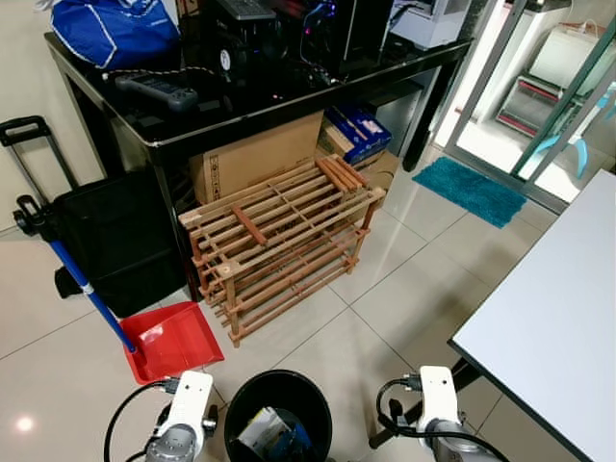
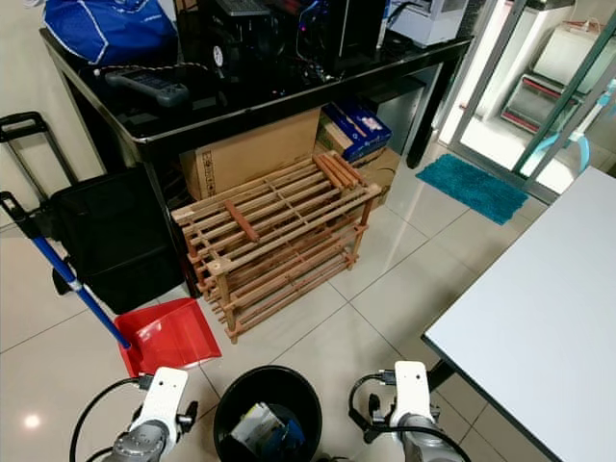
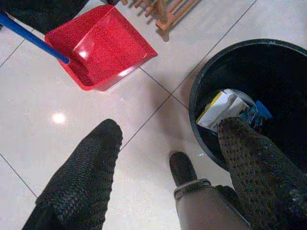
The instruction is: Picking trash to rubbish bin
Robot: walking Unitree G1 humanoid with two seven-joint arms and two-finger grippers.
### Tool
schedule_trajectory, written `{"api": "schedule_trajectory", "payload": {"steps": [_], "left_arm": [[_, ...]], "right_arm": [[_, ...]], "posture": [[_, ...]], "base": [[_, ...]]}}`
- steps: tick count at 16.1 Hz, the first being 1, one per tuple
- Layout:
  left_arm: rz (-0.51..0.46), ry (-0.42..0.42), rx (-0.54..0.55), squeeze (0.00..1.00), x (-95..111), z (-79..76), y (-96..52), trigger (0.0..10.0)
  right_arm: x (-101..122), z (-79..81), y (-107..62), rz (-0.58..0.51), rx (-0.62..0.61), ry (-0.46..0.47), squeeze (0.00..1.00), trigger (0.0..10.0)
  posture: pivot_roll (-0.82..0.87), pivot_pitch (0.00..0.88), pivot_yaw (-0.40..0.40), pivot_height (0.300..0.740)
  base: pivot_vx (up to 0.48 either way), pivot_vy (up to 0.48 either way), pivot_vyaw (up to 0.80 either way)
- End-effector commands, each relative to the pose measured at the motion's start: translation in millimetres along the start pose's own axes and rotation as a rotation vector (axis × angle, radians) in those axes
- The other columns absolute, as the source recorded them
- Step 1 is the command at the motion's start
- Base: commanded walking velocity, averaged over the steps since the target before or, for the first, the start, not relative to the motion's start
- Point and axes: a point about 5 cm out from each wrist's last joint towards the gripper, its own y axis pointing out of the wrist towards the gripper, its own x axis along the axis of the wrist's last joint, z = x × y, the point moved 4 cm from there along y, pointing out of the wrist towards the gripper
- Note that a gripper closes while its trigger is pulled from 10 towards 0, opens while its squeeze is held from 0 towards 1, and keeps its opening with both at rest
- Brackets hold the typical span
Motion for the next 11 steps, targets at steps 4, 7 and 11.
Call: {"api": "schedule_trajectory", "payload": {"steps": [4, 7, 11], "left_arm": [[-0.014, -0.017, 0.012, 0.00, 2.3, -1.9, -0.1, 10.0], [-0.013, -0.021, 0.006, 0.00, 1.6, -3.2, -0.3, 10.0], [-0.016, -0.029, 0.009, 0.00, 1.9, -2.8, -0.3, 10.0]], "right_arm": [[-0.9, -4.5, -0.8, -0.008, -0.005, 0.019, 0.00, 10.0], [-0.8, -4.0, -0.8, -0.009, -0.001, 0.021, 0.00, 10.0], [-0.1, -3.3, -0.7, -0.012, 0.002, 0.021, 0.00, 10.0]], "posture": [[-0.04, 0.074, -0.101, 0.740], [-0.05, 0.074, -0.103, 0.740], [-0.05, 0.075, -0.103, 0.740]], "base": [[0.000, 0.000, 0.00], [-0.259, 0.000, 0.00], [-0.300, 0.000, 0.00]]}}
